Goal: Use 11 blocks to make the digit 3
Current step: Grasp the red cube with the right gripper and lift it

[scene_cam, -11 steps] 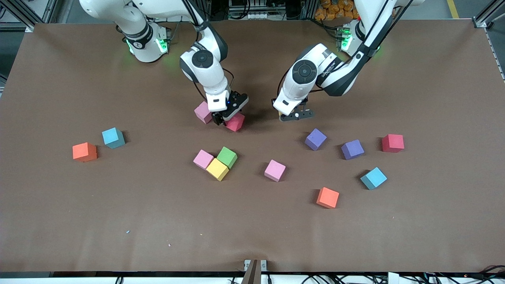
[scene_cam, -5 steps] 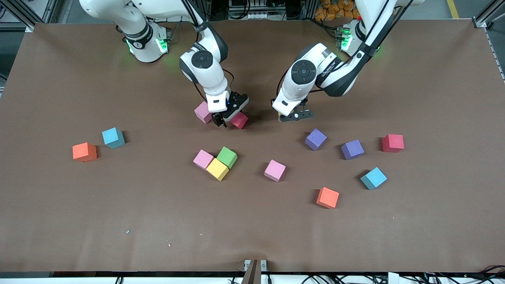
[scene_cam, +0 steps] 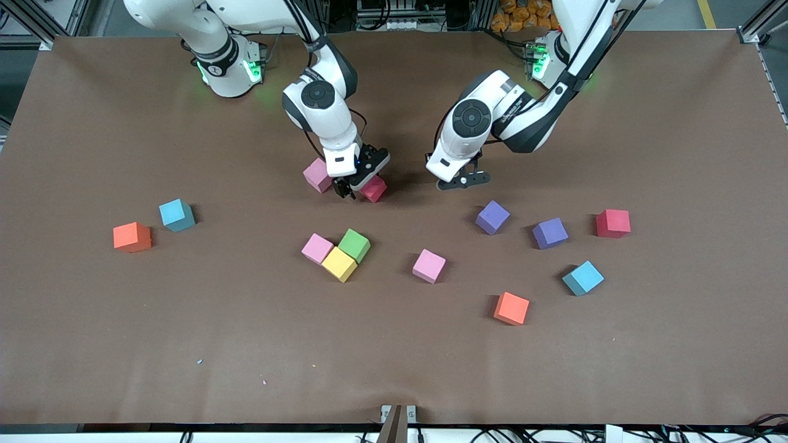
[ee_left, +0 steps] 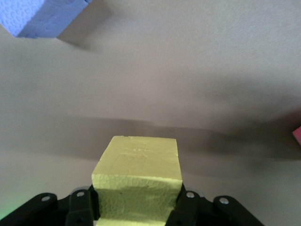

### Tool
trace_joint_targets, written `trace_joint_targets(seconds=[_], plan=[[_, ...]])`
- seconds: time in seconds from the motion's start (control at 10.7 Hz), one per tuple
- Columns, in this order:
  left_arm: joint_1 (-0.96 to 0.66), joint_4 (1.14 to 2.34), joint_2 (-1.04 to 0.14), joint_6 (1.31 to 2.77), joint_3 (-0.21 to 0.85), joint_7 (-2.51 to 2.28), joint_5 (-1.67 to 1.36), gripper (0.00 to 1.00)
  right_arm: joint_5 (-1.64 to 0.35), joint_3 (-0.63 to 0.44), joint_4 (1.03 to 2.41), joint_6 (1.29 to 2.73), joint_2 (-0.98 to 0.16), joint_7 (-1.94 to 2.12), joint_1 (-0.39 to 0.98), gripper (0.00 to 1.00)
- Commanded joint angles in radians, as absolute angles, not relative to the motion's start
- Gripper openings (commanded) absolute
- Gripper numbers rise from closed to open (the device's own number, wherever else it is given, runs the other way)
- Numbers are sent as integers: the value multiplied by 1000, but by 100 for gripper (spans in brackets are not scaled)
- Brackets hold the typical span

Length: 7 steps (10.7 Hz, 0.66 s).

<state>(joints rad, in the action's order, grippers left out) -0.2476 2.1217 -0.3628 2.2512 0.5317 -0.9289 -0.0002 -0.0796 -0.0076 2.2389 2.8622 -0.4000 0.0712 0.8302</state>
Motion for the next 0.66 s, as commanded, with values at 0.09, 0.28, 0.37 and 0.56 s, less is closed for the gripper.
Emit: trace_joint_targets(seconds=[0.09,0.28,0.37,0.56], plan=[[-250,2109,-370,2233,531,-968,12,0,-81,0,2186,2858,-449,39,836,95],[-250,2105,-361,2233,532,-966,12,0,-81,0,2178,2858,-457,32,841,94],[-250,2105,-360,2233,532,-966,12,0,-81,0,2174,2858,-459,32,841,87],[-250,2094,-359,2233,532,-968,12,0,-81,-2,2172,2856,-459,34,844,71]])
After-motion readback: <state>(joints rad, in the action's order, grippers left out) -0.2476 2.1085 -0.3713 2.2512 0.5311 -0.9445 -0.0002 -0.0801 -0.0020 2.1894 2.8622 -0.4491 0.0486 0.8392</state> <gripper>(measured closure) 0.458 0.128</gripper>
